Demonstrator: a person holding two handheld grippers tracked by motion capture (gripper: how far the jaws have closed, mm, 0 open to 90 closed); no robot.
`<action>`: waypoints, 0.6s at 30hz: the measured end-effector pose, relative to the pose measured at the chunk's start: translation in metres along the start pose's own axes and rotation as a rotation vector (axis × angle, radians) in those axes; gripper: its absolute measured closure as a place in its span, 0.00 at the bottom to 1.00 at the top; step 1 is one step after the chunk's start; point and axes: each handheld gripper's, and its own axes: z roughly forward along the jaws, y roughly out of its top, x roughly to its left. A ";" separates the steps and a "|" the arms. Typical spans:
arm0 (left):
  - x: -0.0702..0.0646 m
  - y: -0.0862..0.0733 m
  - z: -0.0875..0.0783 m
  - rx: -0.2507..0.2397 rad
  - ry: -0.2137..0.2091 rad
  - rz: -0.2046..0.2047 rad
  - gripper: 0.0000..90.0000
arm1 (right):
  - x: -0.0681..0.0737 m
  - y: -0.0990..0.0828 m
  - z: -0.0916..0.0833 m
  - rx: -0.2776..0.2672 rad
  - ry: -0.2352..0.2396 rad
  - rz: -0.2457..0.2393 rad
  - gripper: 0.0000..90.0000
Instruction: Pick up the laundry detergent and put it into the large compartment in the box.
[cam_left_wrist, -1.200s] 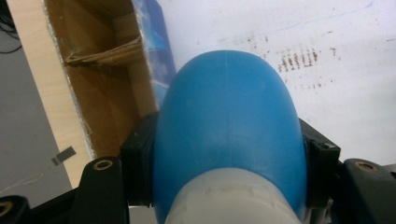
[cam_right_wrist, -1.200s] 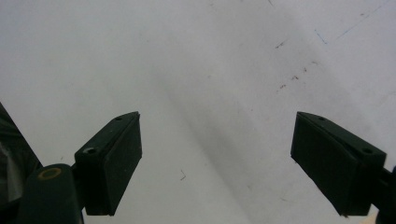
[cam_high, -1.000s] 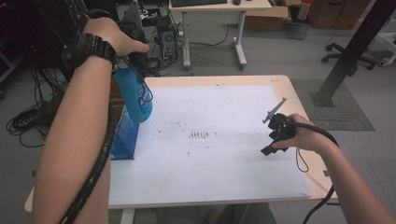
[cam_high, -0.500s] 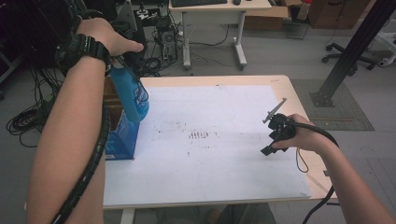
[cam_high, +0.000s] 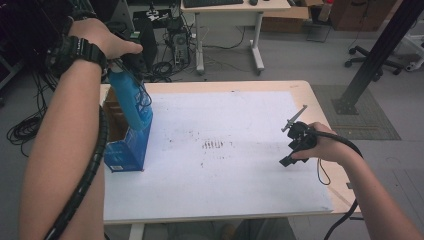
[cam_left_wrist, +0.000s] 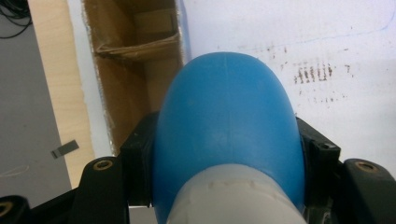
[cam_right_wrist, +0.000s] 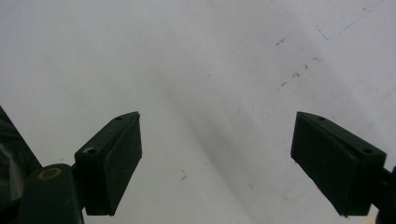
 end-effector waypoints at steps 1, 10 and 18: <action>0.002 0.000 0.000 -0.004 0.003 -0.002 0.42 | 0.000 0.000 0.000 0.000 0.001 -0.002 0.19; 0.021 -0.005 -0.005 -0.025 0.006 -0.040 0.41 | 0.002 0.002 0.000 0.003 -0.002 0.004 0.19; 0.039 -0.010 -0.006 -0.024 0.020 -0.073 0.42 | 0.003 0.005 -0.001 0.003 -0.004 0.001 0.19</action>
